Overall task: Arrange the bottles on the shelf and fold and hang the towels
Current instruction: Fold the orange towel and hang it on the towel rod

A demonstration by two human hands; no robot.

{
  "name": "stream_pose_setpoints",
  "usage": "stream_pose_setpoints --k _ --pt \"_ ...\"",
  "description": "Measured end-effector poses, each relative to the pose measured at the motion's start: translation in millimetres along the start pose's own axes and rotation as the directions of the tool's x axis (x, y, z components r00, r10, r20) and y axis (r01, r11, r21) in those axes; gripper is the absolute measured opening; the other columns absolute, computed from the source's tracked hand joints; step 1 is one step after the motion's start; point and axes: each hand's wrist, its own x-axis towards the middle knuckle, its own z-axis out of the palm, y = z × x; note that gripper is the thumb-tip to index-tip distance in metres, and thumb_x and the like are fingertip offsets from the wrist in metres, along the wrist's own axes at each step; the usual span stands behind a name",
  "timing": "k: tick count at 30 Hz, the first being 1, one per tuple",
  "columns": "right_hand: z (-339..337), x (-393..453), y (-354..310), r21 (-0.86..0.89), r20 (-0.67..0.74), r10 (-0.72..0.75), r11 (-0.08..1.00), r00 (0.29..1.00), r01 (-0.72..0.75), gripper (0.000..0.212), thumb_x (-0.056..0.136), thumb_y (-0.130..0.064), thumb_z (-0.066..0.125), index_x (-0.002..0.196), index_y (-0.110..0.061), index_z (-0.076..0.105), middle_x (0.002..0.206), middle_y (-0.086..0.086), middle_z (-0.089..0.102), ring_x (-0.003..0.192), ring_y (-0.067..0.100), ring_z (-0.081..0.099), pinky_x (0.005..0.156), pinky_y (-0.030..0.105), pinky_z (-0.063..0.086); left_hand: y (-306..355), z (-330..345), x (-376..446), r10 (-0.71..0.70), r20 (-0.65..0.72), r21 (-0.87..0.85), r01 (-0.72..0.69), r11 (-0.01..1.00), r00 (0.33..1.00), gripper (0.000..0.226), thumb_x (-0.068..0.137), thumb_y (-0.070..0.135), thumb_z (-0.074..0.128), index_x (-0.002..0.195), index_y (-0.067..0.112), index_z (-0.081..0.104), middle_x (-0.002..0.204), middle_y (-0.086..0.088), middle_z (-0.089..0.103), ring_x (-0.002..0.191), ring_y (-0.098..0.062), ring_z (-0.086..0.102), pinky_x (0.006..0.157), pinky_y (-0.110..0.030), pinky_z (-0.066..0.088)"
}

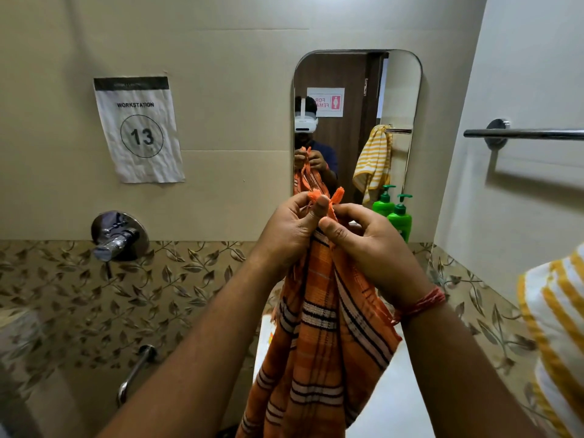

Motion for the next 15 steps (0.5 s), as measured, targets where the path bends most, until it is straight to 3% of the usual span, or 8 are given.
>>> stream_pose_setpoints --k 3,5,12,15 --pt "-4 0 2 0.081 0.007 0.000 0.997 1.000 0.000 0.025 0.093 -0.014 0.065 0.118 -0.014 0.066 0.106 0.005 0.071 0.099 0.019 0.070 0.085 0.045 0.060 -1 2 -3 0.026 0.040 0.053 -0.028 0.998 0.999 0.038 0.093 0.041 0.062 0.117 0.012 0.065 0.111 -0.011 0.072 0.103 -0.027 0.072 0.091 -0.049 0.059" --pt "-5 -1 4 0.125 -0.045 0.001 0.992 0.999 0.004 0.019 0.094 -0.006 0.061 0.109 -0.015 0.070 0.100 0.006 0.072 0.094 0.020 0.072 0.084 0.046 0.060 -1 5 -4 0.050 0.046 0.073 -0.053 0.996 0.998 0.037 0.092 0.040 0.063 0.115 0.010 0.065 0.108 -0.012 0.072 0.101 -0.027 0.071 0.090 -0.049 0.059" --pt "-8 -5 9 0.185 -0.109 -0.009 0.982 0.994 0.029 0.005 0.092 -0.020 0.066 0.095 -0.018 0.069 0.093 0.005 0.071 0.090 0.021 0.071 0.080 0.044 0.061 -4 11 -3 0.094 -0.016 0.033 -0.093 0.995 0.995 0.024 0.099 0.031 0.060 0.107 0.009 0.065 0.106 -0.021 0.069 0.100 -0.036 0.069 0.091 -0.055 0.057" --pt "-10 -7 16 0.216 -0.017 0.002 0.976 1.000 0.002 0.005 0.092 -0.015 0.066 0.097 -0.013 0.066 0.096 0.010 0.070 0.093 0.026 0.070 0.080 0.040 0.061 -1 13 -1 0.097 -0.086 -0.019 -0.099 0.995 0.992 0.019 0.100 0.030 0.058 0.105 0.013 0.066 0.102 -0.018 0.072 0.095 -0.033 0.072 0.089 -0.054 0.058"
